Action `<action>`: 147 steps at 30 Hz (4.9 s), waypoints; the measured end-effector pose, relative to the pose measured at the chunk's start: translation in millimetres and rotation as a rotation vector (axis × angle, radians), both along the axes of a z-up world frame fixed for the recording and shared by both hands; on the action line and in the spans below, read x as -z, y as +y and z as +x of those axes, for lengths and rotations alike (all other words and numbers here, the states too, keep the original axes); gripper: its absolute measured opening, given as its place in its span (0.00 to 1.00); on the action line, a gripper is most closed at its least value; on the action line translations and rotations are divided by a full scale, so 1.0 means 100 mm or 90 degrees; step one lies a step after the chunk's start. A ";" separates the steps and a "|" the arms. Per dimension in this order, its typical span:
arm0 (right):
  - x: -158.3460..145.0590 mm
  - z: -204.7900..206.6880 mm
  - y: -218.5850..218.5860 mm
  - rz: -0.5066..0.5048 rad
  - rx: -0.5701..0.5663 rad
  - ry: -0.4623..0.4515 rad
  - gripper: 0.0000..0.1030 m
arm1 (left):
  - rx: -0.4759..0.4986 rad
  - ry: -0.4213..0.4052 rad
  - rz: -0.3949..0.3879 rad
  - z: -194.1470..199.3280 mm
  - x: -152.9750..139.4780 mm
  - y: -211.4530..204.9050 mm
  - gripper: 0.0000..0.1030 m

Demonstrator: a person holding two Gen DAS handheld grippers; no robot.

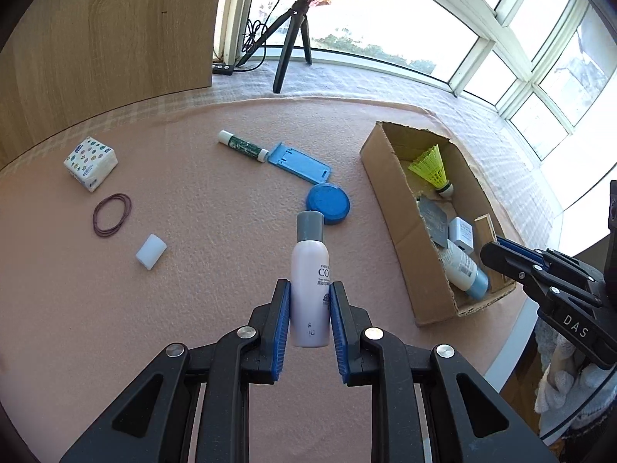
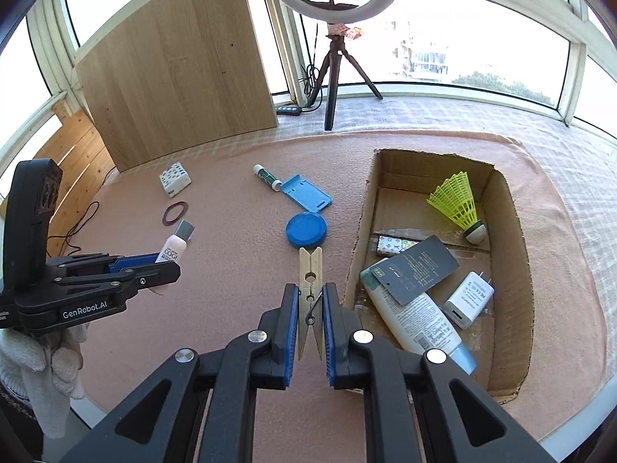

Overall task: Organize objects
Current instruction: 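Carry the bottle and clothespin over the box with both tools and release them, then move the left tool to the white cylinder while the right tool reaches the green lip balm, then close the right tool on the green lip balm while the left tool grasps the white cylinder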

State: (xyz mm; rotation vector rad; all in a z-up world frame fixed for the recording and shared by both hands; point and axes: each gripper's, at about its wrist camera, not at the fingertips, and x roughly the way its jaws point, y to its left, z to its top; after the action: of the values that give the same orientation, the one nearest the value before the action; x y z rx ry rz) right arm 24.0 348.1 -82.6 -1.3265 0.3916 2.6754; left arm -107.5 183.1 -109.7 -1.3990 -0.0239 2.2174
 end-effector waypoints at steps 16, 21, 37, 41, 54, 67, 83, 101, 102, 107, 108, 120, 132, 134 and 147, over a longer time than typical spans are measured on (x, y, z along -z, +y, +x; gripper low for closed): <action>0.08 0.46 0.83 -0.002 0.108 -0.009 0.11 | 0.101 0.010 0.015 -0.13 0.00 1.29 0.21; 0.13 0.51 0.94 -0.005 0.118 -0.014 0.11 | 0.114 0.007 0.013 -0.16 0.04 1.51 0.21; 0.19 0.49 0.96 -0.013 0.107 -0.030 0.22 | 0.117 0.017 0.025 -0.18 -0.02 1.56 0.41; 0.19 0.48 0.95 -0.017 0.108 -0.031 0.22 | 0.109 0.014 0.025 -0.19 -0.03 1.48 0.41; 0.17 0.40 0.75 -0.024 0.088 -0.029 0.22 | 0.046 0.010 0.003 -0.25 -0.01 0.97 0.44; 0.14 0.07 0.43 -0.059 0.040 -0.022 0.24 | -0.078 -0.022 -0.037 -0.37 0.22 -0.26 0.47; 0.16 -0.85 0.00 -0.115 -0.044 -0.032 0.24 | -0.153 -0.037 -0.051 -0.42 0.43 -1.14 0.47; 0.50 -2.17 -0.18 -0.126 -0.074 -0.077 0.24 | -0.108 -0.038 -0.090 -0.74 0.70 -1.12 0.43; 0.55 -2.25 -0.19 -0.124 -0.075 -0.082 0.24 | -0.108 -0.039 -0.090 -0.75 0.71 -1.11 0.42; 0.75 -2.55 -0.19 -0.128 -0.068 -0.105 0.24 | -0.109 -0.040 -0.088 -0.82 0.75 -1.13 0.41; 0.78 -2.59 -0.18 -0.134 -0.063 -0.109 0.24 | -0.108 -0.042 -0.086 -0.83 0.76 -1.13 0.41; 0.96 -2.90 -0.26 -0.096 -0.091 -0.140 0.24 | -0.101 -0.049 -0.073 -0.90 0.80 -1.14 0.39; 1.10 -2.91 -0.34 -0.080 -0.107 -0.180 0.17 | -0.094 -0.050 -0.078 -0.94 0.82 -1.11 0.38; 1.11 -2.86 -0.37 -0.072 -0.112 -0.177 0.14 | -0.092 -0.053 -0.077 -0.95 0.83 -1.10 0.38; 1.13 -2.22 -0.56 -0.110 -0.125 -0.172 0.14 | -0.060 -0.047 -0.103 -0.98 0.92 -1.00 0.29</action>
State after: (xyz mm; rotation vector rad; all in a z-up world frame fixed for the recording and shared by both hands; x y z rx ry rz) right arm -198.4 292.1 -195.1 -1.8389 0.4919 2.6072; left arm -205.3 82.9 -202.1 -1.5953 0.0664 2.2860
